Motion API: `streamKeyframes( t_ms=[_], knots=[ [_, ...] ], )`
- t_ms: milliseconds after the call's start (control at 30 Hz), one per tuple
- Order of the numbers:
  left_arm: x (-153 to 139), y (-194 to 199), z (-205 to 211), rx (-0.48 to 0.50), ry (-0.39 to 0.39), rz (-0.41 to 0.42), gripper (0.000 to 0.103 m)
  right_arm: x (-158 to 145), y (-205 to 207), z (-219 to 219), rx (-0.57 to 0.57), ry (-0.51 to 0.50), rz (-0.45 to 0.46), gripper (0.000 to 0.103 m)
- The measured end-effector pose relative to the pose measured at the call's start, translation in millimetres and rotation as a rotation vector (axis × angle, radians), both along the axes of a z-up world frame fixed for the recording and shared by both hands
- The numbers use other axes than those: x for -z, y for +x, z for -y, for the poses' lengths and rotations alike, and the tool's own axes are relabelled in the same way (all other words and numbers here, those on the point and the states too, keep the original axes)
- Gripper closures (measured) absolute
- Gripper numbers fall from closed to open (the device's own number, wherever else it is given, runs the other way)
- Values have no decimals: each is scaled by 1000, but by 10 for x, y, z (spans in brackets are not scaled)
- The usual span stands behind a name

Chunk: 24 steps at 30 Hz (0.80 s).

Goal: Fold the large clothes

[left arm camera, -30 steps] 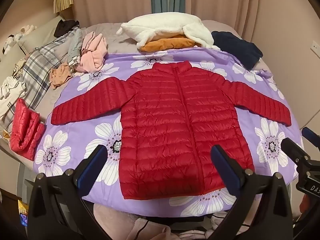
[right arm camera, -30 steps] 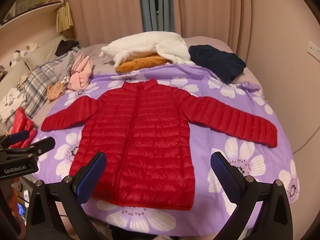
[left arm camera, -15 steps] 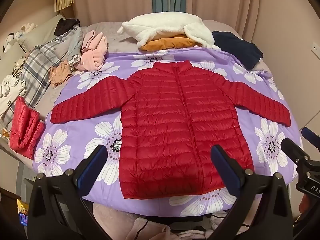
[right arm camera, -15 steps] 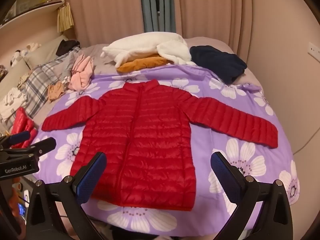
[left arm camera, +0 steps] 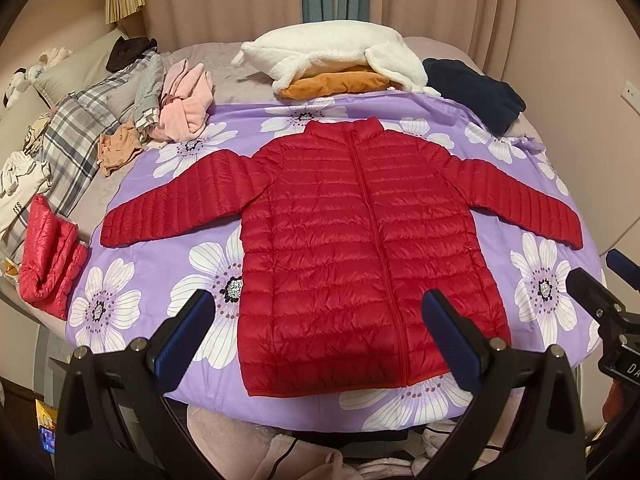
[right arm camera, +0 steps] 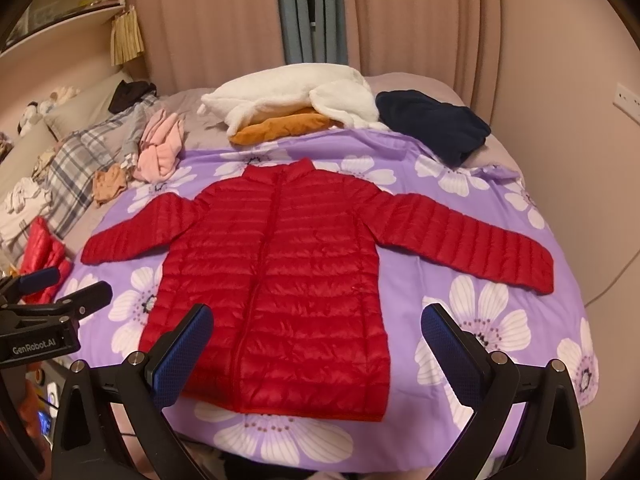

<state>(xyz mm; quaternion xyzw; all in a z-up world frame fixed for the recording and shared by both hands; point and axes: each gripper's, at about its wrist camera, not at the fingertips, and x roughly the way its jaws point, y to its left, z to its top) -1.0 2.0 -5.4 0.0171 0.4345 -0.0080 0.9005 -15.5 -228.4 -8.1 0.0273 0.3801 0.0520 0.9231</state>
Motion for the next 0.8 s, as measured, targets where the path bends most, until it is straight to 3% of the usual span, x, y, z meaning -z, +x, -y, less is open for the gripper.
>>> streamKeyframes(
  t_ms=[800],
  knots=[
    [71, 1, 3, 8, -2, -21, 0, -6, 15, 14, 0, 0, 0, 0]
  ],
)
